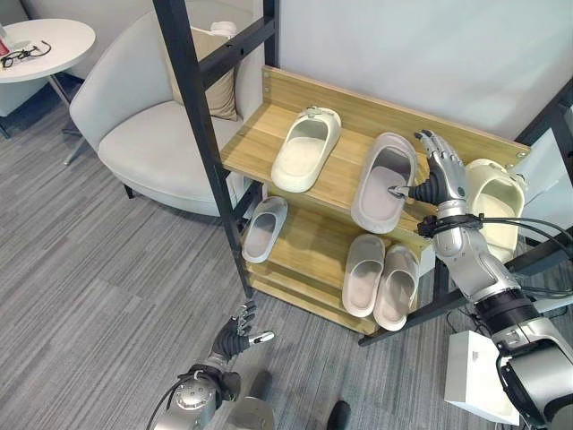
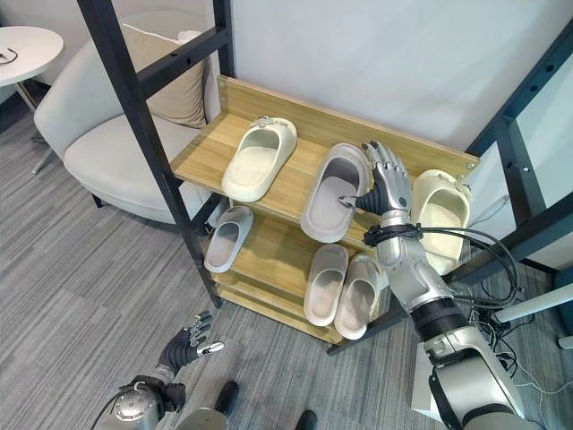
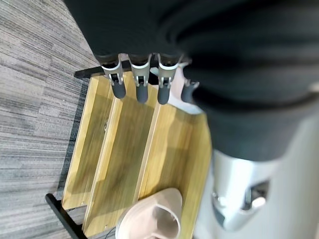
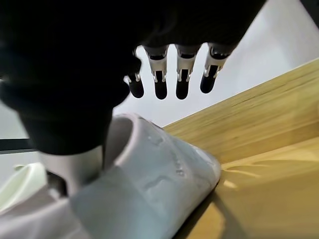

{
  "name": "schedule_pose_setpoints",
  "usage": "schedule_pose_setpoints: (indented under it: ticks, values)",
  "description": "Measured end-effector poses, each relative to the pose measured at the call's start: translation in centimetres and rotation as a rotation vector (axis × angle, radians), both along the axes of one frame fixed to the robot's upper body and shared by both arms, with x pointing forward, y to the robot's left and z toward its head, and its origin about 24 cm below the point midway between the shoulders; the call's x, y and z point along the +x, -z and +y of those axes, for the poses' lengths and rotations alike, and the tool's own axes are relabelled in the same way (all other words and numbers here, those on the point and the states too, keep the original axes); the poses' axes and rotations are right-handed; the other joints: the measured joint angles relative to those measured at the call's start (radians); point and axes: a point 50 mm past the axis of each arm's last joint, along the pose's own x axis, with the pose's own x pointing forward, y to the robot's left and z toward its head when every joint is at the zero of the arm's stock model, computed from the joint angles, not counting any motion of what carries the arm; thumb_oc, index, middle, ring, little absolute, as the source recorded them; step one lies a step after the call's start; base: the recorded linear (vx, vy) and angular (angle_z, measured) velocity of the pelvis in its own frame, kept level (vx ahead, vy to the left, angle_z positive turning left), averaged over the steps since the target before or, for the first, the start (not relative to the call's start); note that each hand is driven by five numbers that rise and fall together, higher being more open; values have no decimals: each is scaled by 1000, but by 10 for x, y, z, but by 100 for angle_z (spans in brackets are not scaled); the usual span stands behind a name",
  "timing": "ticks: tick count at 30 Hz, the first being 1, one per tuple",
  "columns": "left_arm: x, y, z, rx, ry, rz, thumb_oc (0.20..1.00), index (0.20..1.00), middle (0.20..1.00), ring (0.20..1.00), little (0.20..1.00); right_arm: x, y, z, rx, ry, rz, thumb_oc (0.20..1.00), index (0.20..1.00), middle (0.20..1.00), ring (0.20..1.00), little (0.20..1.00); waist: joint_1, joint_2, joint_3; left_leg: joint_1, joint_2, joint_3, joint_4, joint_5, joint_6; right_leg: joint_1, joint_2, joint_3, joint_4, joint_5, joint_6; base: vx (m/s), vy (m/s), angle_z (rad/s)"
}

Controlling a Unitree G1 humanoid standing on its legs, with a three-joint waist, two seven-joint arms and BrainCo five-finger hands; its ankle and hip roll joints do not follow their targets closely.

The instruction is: Arrange the slippers neatly on the shoe rack.

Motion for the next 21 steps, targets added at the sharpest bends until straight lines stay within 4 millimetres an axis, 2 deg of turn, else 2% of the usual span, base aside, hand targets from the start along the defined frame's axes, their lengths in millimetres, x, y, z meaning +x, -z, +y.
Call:
schedule_pose_setpoints:
  ticks: [1,3,6,7,10,11,12,14,16,17,19,21]
  values:
    - [0,0,1,1,-5,-2,1000,1000,1000,1000,1000,2,3,-2,0,21,10,200,200,200,200,200,6,3,2,0,-1,-1,0,0,0,0,-1,-1,0,0,0,15,19,3]
    - [3,-2,2,2,-5,-10,1000,1000,1000,1000,1000,13,-8,-3,4,53,-16,200,200,200,200,200,12,10,6,1,-2,-3,0,0,0,2,-2,-3,0,-1,1,9,4,2]
    - [2,-2,2,1,-6,-10,1000,1000,1000,1000,1000,11,-10,-3,43,57,-36,200,200,200,200,200,15,19,5,2,-3,-4,0,2,-1,4,-2,-4,0,-2,0,0,0,0]
    - [2,-2,2,2,-8,-10,1000,1000,1000,1000,1000,9,-13,3,70,29,-56,200,200,200,200,200,12,26,5,3,-2,-4,0,2,-1,4,-2,-3,0,-2,0,0,0,0]
    - [6,-4,-1,-14,-42,-29,1000,1000,1000,1000,1000,-50,-40,26,274,-141,-313,200,200,200,200,200,-5,57,8,5,-3,-5,0,3,-1,6,-3,-1,0,-2,1,-22,-20,1]
    - [7,-7,0,-38,-90,-51,1000,1000,1000,1000,1000,-91,-57,34,351,-229,-472,200,200,200,200,200,-12,70,7,6,-5,-5,0,3,-1,8,-5,4,3,-2,1,-44,-24,-3]
    - [7,-9,1,-47,-120,-61,1000,1000,1000,1000,1000,-109,-68,40,383,-291,-569,200,200,200,200,200,-32,76,6,9,-5,-2,0,3,-1,9,-5,7,5,-2,1,-15,-34,-6]
    - [6,-9,3,-38,-123,-61,1000,1000,1000,1000,1000,-126,-80,47,410,-377,-666,200,200,200,200,200,-82,83,2,29,-3,1,-1,2,-2,28,-3,10,5,-3,1,-28,-46,-7]
    - [7,-11,1,-26,-111,-71,1000,1000,1000,1000,1000,-134,-82,51,458,-453,-677,200,200,200,200,200,-105,84,-1,33,2,10,-7,-13,-16,30,1,22,5,-9,1,-19,-66,-17]
    - [6,-10,0,-18,-104,-69,1000,1000,1000,1000,1000,-137,-80,58,508,-525,-656,200,200,200,200,200,-112,84,-5,31,7,24,-7,-18,-10,21,3,33,5,-14,5,-14,-55,-32]
    - [4,-8,-5,-25,-98,-59,1000,1000,1000,1000,1000,-144,-70,80,725,-737,-536,200,200,200,200,200,-137,87,-8,26,15,29,-7,-18,-9,13,8,38,2,-11,-2,-42,-40,-17]
    - [4,-7,-13,-34,-74,-52,1000,1000,1000,1000,1000,-145,-62,95,793,-867,-431,200,200,200,200,200,-140,89,-17,17,21,27,-7,-12,-11,5,13,38,5,-3,-3,-63,-57,3]
